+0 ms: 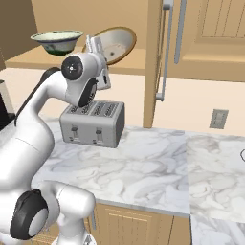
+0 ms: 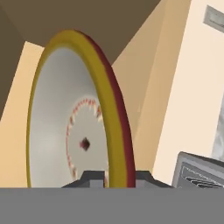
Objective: Open the cabinet. Pick the bowls from the counter and place them in the cabinet. Then close the cabinet.
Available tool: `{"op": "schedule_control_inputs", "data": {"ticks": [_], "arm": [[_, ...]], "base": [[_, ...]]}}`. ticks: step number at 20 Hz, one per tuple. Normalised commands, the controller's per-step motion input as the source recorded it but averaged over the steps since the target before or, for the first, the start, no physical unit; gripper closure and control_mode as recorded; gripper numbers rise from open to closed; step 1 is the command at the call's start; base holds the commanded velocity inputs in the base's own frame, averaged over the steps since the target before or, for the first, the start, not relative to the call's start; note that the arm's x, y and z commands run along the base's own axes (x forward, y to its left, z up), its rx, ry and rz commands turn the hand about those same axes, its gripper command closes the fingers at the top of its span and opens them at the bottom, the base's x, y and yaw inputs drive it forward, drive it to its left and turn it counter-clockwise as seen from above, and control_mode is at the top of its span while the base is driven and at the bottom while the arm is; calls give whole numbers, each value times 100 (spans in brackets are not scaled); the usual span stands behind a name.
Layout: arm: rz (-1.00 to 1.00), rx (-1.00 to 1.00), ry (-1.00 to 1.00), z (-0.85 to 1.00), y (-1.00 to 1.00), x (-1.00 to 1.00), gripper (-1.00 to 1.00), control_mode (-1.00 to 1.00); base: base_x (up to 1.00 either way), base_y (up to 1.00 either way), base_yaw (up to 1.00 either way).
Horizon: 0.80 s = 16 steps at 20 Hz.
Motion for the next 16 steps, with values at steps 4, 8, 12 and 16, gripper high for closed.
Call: {"op": "schedule_control_inputs", "data": {"ticks": [4, 8, 12, 16], "arm": [[-4, -9, -11, 0, 13, 53, 100, -100], [-4, -7, -8, 0, 3, 46, 100, -100], [-6, -7, -2, 0, 9, 54, -100, -100], [-5, -6, 0, 15, 7, 44, -100, -100]], "base": [[0, 0, 0], [0, 0, 0], [0, 0, 0], [0, 0, 0]]}}
